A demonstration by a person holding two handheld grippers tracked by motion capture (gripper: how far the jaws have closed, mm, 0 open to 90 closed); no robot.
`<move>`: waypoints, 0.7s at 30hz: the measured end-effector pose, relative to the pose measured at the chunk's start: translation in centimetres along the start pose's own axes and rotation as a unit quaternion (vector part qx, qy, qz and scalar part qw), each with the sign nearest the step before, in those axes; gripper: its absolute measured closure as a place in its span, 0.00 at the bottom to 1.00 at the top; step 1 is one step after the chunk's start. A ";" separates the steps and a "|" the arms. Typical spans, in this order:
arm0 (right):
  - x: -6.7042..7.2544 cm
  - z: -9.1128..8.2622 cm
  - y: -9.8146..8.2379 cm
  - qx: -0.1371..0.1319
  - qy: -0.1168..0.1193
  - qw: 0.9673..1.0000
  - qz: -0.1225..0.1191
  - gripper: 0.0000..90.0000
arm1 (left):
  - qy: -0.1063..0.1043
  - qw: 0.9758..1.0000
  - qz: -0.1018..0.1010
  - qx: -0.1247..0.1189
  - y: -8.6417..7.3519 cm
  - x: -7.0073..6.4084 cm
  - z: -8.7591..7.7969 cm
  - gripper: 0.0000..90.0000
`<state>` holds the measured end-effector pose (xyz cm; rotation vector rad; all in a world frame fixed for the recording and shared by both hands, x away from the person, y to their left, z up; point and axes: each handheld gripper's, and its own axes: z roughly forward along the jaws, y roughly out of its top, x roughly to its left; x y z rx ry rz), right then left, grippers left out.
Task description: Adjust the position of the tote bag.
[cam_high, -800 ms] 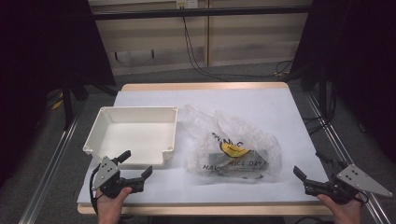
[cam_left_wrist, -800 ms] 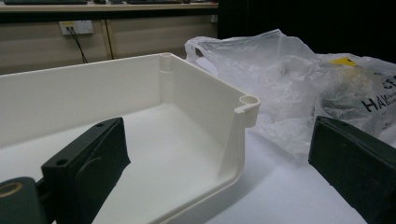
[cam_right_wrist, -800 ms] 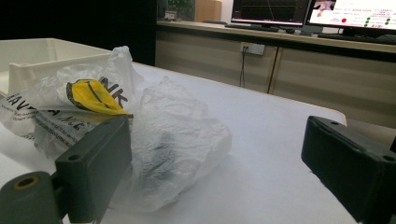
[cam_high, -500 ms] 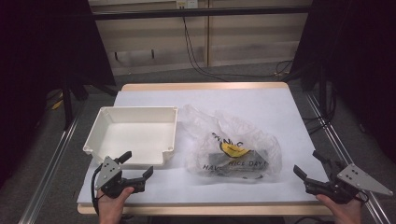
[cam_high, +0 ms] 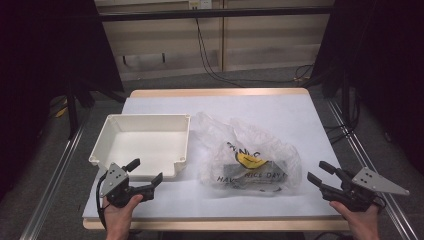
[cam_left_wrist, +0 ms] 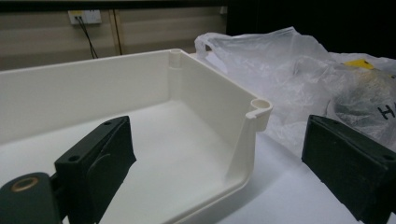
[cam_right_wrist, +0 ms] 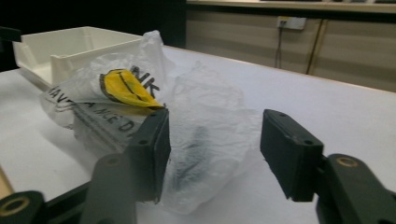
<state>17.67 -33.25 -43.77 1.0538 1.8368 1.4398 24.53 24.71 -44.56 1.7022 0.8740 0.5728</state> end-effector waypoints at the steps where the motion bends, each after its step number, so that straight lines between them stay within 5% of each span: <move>1: 0.0 0.3 0.2 0.001 0.010 1.000 0.003 0.51 | -0.003 1.000 0.003 0.005 -0.1 0.1 0.1 0.10; 15: -0.5 5.5 3.5 0.066 0.082 0.994 -0.001 0.64 | -0.024 0.999 0.012 0.026 -0.3 -0.4 0.1 0.11; 21: -1.1 8.5 5.6 0.079 0.101 0.991 -0.025 0.66 | -0.031 0.999 0.016 0.036 -0.5 -0.7 0.2 0.11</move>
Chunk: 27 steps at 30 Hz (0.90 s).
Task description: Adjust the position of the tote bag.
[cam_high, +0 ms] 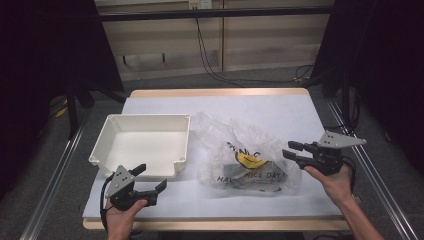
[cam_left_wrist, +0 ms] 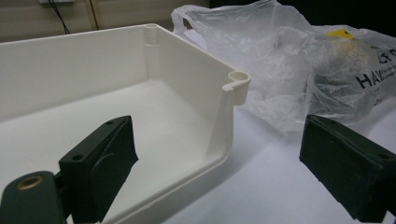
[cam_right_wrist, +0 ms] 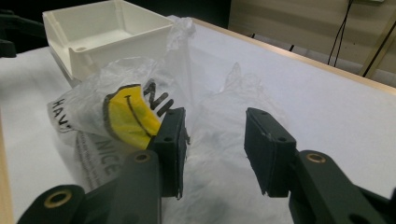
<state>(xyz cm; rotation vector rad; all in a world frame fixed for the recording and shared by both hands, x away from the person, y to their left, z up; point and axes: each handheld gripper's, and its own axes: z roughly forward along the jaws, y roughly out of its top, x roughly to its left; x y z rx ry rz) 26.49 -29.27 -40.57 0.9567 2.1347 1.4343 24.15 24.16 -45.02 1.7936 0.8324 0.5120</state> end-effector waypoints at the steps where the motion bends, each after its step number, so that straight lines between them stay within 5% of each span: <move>1: -0.3 0.4 0.3 0.003 0.002 1.000 -0.003 0.66 | -0.002 1.000 0.000 0.001 -0.1 0.1 0.1 0.11; 13: -3.2 4.5 2.9 0.047 0.036 0.998 0.011 0.66 | -0.006 1.000 0.008 0.012 -0.2 0.0 0.5 0.10; 19: -4.0 6.7 4.1 0.084 0.052 0.995 -0.005 0.66 | -0.020 1.000 0.007 0.017 -0.3 0.0 0.7 0.10; 27: -4.6 9.3 5.3 0.116 0.074 0.991 0.004 0.67 | -0.017 1.000 0.005 0.019 -0.5 0.1 0.4 0.10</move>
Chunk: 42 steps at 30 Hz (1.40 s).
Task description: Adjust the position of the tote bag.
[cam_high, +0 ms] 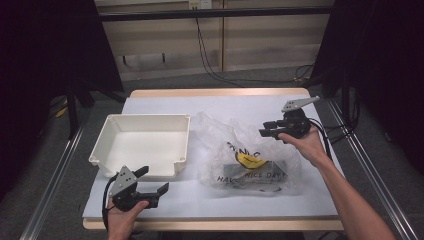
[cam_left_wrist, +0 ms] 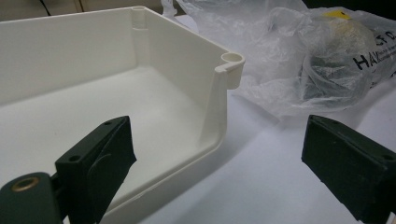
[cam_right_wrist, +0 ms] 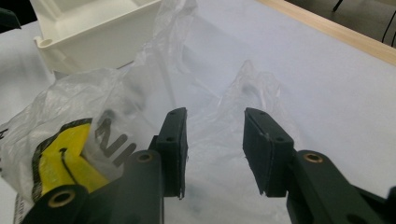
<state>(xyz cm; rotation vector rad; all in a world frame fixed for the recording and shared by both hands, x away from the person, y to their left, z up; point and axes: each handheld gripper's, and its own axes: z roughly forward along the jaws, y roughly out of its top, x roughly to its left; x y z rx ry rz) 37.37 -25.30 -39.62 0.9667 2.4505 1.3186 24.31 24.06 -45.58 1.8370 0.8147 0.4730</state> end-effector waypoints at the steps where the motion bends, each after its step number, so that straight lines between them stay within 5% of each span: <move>1: -0.3 0.5 0.4 0.004 0.001 1.000 0.000 0.67 | -0.001 1.000 0.001 -0.001 0.0 0.0 -0.1 0.10; 24: -2.3 7.7 4.0 0.096 0.020 0.995 -0.007 0.67 | 0.000 1.000 -0.002 -0.002 -0.2 0.8 -0.3 0.10; 27: -2.8 9.2 4.1 0.100 0.030 0.994 0.019 0.67 | -0.005 1.000 -0.007 -0.006 -0.3 0.9 -0.3 0.09; 35: -3.8 10.1 3.5 0.106 0.034 0.993 0.031 0.66 | -0.002 1.000 -0.003 -0.003 -0.3 0.9 -0.4 0.09; 42: -3.7 11.1 3.5 0.142 0.036 0.989 0.029 0.74 | 0.003 1.000 -0.005 -0.004 -0.2 1.0 -0.3 0.09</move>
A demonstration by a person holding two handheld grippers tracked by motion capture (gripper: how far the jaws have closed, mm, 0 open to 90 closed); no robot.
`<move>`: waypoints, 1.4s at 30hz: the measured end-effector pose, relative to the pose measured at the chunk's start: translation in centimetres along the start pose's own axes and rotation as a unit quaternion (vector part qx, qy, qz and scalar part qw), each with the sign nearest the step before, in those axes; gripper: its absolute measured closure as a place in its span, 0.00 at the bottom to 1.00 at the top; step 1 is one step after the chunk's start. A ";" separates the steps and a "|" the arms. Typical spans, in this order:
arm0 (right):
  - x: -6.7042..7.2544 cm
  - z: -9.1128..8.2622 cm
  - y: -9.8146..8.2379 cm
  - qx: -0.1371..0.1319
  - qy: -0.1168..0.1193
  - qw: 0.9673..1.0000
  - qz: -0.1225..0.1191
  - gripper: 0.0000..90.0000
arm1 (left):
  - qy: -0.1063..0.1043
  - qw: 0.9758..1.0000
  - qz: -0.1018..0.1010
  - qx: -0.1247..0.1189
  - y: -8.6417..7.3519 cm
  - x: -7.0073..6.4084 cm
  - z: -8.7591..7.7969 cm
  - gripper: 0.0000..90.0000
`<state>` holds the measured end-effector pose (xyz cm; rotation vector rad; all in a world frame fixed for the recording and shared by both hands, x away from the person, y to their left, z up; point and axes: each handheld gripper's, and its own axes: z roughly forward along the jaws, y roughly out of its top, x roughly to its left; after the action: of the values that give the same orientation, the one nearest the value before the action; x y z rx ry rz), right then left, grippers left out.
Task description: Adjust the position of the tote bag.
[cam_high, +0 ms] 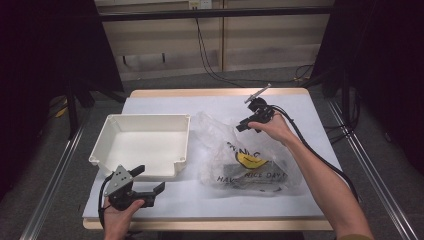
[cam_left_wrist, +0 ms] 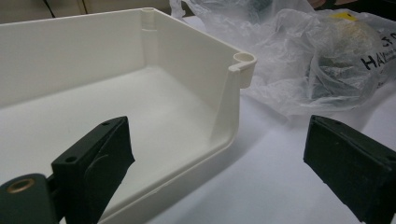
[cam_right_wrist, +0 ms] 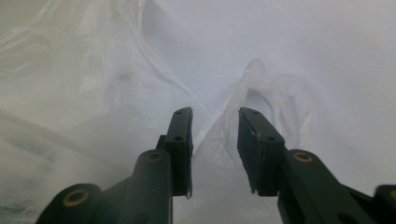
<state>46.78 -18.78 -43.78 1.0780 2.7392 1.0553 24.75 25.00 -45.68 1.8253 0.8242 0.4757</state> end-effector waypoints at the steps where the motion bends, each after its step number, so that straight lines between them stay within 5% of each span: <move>1: -0.1 0.1 0.0 0.005 0.002 1.000 -0.002 0.75 | -0.003 1.000 0.000 -0.001 0.0 0.1 0.1 0.09; 6: 0.0 0.5 -0.3 0.004 0.021 1.000 0.010 0.97 | 0.002 1.000 0.004 -0.001 0.2 0.0 0.3 0.09; 17: 0.8 -1.4 -0.6 -0.052 0.024 0.998 0.009 1.00 | -0.008 1.000 0.002 -0.002 0.1 -0.2 -0.2 0.09; 23: 1.7 -3.8 -1.2 -0.125 0.035 0.992 0.007 1.00 | -0.011 1.000 0.006 0.006 0.2 -0.5 -0.1 0.09; 29: 1.9 -5.5 -2.2 -0.159 0.034 0.987 0.007 1.00 | -0.008 1.000 0.003 0.008 0.1 -0.4 -0.1 0.09; 33: 2.2 -7.3 -3.1 -0.202 0.046 0.978 0.012 1.00 | -0.005 1.000 -0.003 0.013 0.1 -0.3 0.1 0.09; 34: 2.2 -7.3 -3.1 -0.202 0.046 0.978 0.012 1.00 | -0.003 1.000 -0.004 0.012 0.2 -0.2 0.1 0.09; 36: 2.5 -8.1 -3.7 -0.225 0.050 0.973 0.011 1.00 | -0.005 1.000 -0.004 0.010 0.2 -0.2 0.1 0.10; 42: 3.4 -9.6 -4.6 -0.245 0.043 0.969 0.005 1.00 | -0.007 1.000 -0.009 0.002 0.8 -0.4 0.0 0.13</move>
<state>39.07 -24.81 -38.42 0.9792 2.3244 1.6908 24.78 24.53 -44.95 1.8221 0.8315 0.4490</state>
